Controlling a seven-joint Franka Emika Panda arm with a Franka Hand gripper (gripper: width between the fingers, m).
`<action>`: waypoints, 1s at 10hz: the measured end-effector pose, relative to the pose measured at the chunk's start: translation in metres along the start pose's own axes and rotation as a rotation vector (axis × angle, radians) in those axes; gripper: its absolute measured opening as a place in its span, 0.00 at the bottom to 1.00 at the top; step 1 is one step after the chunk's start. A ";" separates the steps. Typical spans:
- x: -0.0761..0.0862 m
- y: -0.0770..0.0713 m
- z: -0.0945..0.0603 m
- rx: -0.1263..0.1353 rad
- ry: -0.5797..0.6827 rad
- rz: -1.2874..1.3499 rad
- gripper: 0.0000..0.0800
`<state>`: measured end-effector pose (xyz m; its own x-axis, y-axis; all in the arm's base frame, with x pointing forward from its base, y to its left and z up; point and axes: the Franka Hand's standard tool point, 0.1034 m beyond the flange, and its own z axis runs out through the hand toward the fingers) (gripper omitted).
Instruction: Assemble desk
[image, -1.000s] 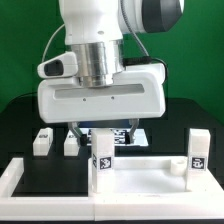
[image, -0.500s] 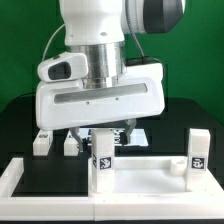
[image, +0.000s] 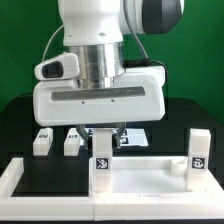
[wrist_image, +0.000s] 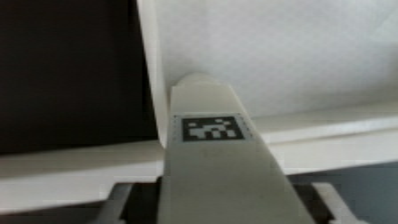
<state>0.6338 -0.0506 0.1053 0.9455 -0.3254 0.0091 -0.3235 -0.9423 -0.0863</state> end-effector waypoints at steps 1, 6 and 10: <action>0.000 0.001 0.000 -0.003 0.001 0.194 0.36; -0.003 -0.007 0.003 0.066 -0.046 1.083 0.36; -0.002 -0.006 0.003 0.068 -0.041 1.027 0.46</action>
Offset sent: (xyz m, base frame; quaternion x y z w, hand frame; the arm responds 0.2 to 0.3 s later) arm 0.0102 0.0205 0.0063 0.0328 -0.0474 0.5256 0.8488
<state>0.6342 -0.0436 0.1031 0.2151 -0.9672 -0.1348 -0.9748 -0.2043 -0.0891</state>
